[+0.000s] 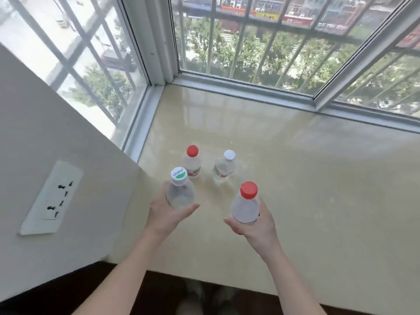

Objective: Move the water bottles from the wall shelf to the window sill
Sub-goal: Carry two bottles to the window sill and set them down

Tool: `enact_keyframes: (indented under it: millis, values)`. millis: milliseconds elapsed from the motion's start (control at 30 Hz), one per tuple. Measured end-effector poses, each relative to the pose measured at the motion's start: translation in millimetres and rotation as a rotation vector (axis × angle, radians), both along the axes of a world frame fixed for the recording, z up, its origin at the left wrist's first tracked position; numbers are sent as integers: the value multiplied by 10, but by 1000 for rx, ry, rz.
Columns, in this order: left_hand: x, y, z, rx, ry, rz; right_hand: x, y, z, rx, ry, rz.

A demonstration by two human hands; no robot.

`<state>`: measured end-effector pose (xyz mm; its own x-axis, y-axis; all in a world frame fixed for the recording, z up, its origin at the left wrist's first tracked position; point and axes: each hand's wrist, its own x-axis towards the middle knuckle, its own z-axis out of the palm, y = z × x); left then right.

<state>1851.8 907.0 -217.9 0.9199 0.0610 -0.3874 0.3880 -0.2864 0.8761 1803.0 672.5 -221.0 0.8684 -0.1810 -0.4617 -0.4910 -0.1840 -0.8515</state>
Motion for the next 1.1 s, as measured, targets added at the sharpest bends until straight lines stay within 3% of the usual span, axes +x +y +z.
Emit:
enact_keyframes:
  millis: [233, 533, 1100]
  values:
    - [208, 28, -758, 67, -42, -21, 273, -1, -767, -64, -35, -39]
    - [211, 39, -1211, 136, -152, -50, 427, 248, -1251, -130, -177, -16]
    - [261, 108, -1501, 220, -129, -78, 353, 258, -1487, -185, -107, 22]
